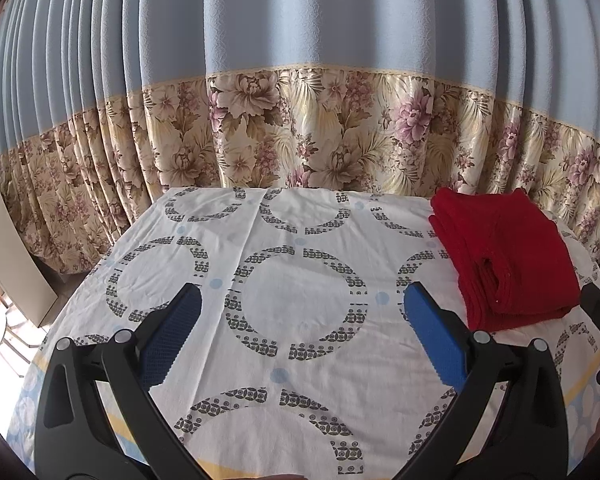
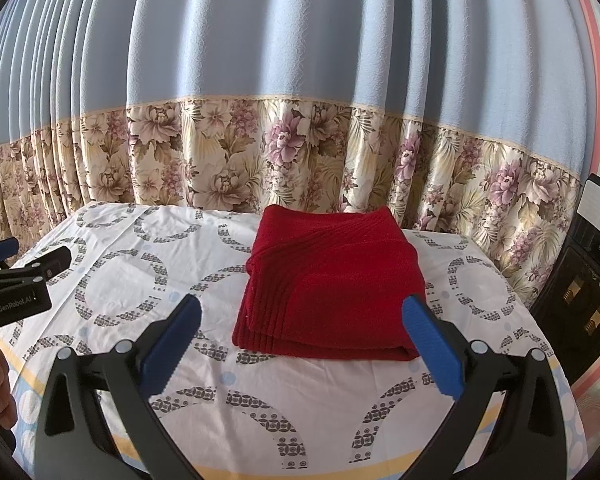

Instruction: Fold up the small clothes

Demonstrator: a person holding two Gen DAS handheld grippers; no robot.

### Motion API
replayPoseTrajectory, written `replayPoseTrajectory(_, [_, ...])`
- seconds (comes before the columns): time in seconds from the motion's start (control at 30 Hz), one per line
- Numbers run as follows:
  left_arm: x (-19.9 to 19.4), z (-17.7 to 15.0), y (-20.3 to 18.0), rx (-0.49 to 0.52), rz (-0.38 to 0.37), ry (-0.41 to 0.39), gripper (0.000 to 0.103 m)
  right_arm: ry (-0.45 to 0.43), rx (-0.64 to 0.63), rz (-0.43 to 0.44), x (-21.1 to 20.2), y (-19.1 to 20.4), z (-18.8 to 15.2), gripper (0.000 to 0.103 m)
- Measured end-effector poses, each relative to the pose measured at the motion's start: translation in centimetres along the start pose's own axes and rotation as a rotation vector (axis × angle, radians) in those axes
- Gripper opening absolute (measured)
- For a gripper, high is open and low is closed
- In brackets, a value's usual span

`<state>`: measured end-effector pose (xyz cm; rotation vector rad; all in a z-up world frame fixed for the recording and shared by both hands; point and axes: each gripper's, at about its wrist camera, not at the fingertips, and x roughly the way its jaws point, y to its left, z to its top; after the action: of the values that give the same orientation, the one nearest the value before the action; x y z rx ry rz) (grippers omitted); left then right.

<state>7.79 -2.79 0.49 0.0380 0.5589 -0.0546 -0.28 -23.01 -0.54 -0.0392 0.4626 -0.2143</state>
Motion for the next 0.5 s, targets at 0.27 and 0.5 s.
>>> replayPoseTrajectory(0.27, [0.03, -0.12, -0.02, -0.002, 0.001, 0.000, 0.100, -0.003, -0.002, 0.000, -0.03, 0.06, -0.02, 0.101])
replayPoseTrajectory(0.5, [0.05, -0.22, -0.11, 0.001, 0.001, 0.001, 0.100, -0.002, -0.001, 0.000, -0.02, 0.07, 0.00, 0.101])
